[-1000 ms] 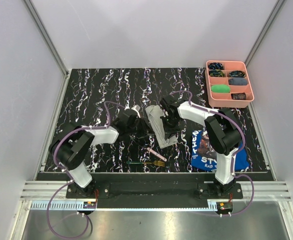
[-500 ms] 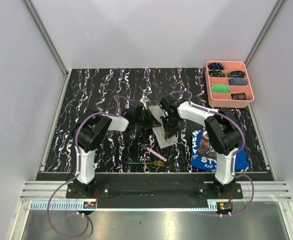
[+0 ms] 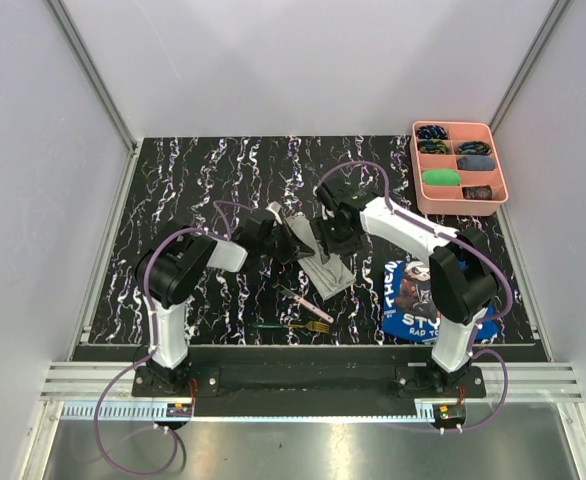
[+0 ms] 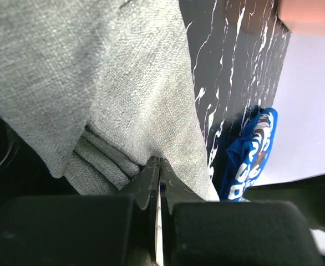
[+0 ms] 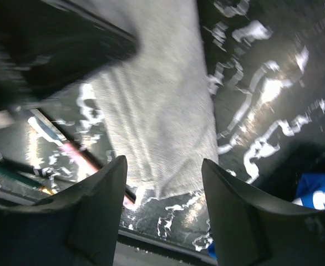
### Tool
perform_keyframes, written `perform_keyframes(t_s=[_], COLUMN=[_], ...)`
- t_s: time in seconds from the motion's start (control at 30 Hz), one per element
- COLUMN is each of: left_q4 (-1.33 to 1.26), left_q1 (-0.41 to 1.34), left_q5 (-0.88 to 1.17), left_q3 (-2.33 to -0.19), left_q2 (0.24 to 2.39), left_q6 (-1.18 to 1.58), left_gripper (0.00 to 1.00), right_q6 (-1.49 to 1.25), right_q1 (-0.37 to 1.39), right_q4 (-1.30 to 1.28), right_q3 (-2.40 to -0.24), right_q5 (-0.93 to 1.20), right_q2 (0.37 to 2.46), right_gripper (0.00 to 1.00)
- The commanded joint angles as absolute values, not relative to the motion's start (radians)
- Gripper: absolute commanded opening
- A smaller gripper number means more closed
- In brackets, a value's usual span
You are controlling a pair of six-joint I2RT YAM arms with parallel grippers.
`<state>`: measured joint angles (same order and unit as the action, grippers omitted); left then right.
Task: Fold the napkin into a case and place the utensils inside
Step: Smooth out the smaller rectangle-folded napkin at the center of the board, then pick up the smaller rectangle-folded napkin from the center of the board.
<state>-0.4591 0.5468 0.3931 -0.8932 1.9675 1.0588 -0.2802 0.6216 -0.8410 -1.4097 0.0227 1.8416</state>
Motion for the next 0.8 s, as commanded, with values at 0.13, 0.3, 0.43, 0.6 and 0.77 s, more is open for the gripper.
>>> perform_keyframes(t_s=[0.13, 0.3, 0.43, 0.6, 0.77], left_q4=[-0.621, -0.735, -0.79, -0.779, -0.765], left_q1=[0.515, 0.509, 0.509, 0.502, 0.491], left_q5=[0.376, 0.411, 0.416, 0.41, 0.41], left_q3=[-0.753, -0.721, -0.71, -0.703, -0.704], left_q2=[1.947, 1.993, 2.008, 1.991, 1.987], left_q6=[1.19, 1.275, 1.302, 1.296, 1.293], left_gripper=[0.0, 0.0, 0.0, 0.0, 0.0], right_q6=[-0.08, -0.026, 0.023, 0.055, 0.037], right_q1=[0.681, 0.69, 0.706, 0.715, 0.753], right_q4=[-0.7, -0.608, -0.522, -0.496, -0.471], right_q3=[-1.459, -1.401, -1.345, -1.332, -1.298], right_q5=[0.13, 0.167, 0.173, 0.161, 0.114], right_q2=[1.816, 1.838, 1.839, 1.881, 1.914], right_gripper=[0.73, 0.73, 0.73, 0.72, 0.69])
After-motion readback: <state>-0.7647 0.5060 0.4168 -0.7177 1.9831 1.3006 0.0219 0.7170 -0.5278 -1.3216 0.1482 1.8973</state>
